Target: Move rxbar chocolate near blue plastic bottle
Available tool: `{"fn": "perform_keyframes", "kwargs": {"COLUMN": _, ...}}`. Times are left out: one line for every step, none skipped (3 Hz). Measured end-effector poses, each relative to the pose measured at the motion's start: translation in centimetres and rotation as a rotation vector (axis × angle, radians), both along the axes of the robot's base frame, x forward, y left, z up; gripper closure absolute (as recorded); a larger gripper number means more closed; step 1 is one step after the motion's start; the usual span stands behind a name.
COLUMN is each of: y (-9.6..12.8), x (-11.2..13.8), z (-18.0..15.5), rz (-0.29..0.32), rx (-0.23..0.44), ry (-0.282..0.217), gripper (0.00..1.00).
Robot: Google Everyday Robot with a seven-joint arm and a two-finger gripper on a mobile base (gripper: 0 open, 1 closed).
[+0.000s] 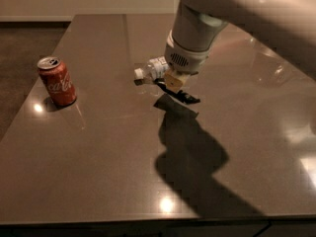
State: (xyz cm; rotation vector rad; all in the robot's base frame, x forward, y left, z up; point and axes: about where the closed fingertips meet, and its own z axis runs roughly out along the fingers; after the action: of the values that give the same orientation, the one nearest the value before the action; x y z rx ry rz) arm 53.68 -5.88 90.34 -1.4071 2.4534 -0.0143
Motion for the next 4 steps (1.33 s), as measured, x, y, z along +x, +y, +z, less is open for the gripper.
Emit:
{"fn": "perform_keyframes", "kwargs": {"y": -1.7, "x": 4.0, "z": 0.5, "rz": -0.013, "rx": -0.058, "ry": -0.032, "gripper": 0.98}}
{"fn": "perform_keyframes", "kwargs": {"y": -3.5, "x": 5.8, "z": 0.2, "rz": -0.026, "rx": -0.089, "ry": -0.037, "gripper": 0.75}}
{"fn": "perform_keyframes", "kwargs": {"y": -6.3, "x": 6.5, "z": -0.3, "rz": -0.05, "rx": -0.123, "ry": -0.029, "gripper": 0.44}}
{"fn": "perform_keyframes", "kwargs": {"y": -6.1, "x": 6.5, "z": -0.3, "rz": -0.049, "rx": -0.121, "ry": -0.03, "gripper": 0.22}}
